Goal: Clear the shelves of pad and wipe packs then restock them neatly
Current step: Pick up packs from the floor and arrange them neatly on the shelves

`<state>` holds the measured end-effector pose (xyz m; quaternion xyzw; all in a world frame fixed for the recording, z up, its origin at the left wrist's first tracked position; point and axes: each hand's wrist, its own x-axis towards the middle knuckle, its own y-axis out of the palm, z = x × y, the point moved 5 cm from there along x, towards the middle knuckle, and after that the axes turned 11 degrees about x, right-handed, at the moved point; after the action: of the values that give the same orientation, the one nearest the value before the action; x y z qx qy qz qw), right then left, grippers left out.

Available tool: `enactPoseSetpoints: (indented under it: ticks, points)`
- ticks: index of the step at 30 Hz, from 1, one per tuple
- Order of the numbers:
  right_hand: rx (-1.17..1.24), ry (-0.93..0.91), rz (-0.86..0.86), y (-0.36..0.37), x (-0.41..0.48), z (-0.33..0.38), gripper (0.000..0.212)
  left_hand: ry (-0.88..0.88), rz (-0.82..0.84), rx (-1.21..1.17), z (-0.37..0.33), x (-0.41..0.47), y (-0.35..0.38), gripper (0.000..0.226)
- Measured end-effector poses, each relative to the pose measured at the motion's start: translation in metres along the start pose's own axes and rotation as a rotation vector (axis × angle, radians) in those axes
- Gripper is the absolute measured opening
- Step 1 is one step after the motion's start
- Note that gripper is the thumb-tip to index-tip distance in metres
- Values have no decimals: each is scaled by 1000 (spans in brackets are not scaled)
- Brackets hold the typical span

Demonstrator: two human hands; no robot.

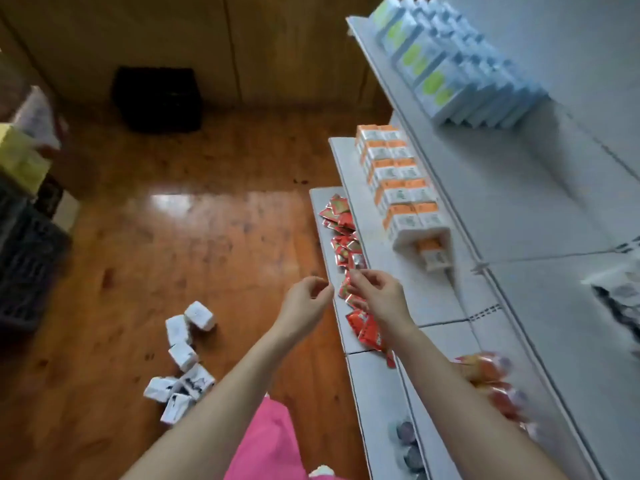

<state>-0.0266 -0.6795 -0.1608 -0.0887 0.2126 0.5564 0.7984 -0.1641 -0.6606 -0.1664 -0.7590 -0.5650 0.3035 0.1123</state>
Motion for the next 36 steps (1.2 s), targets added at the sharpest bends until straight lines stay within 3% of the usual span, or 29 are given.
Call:
enactPoseSetpoints:
  ticks: [6,11,18,27,31,36]
  points:
    - [-232,116,252,145,28,-66,7,-327,-226,-101,143,-5,-95,26]
    - [-408,202,346,237,53,-122,29,-568,-282,-165,249,-18,-143,28]
    - [-571,368,437,311,74,-218,36,-828,-365,-266,366,-35,-167,24]
    - [-915,417,600,337,135,-411,45,-1071,-438,-376,526,-12,-89,29]
    - [-1047,429,669,331,173,-521,50,-1168,-446,-327,619,6,-32,40]
    - [-1190,439,722,324,224,-649,53,-1169,-464,-205,728,33,37,53]
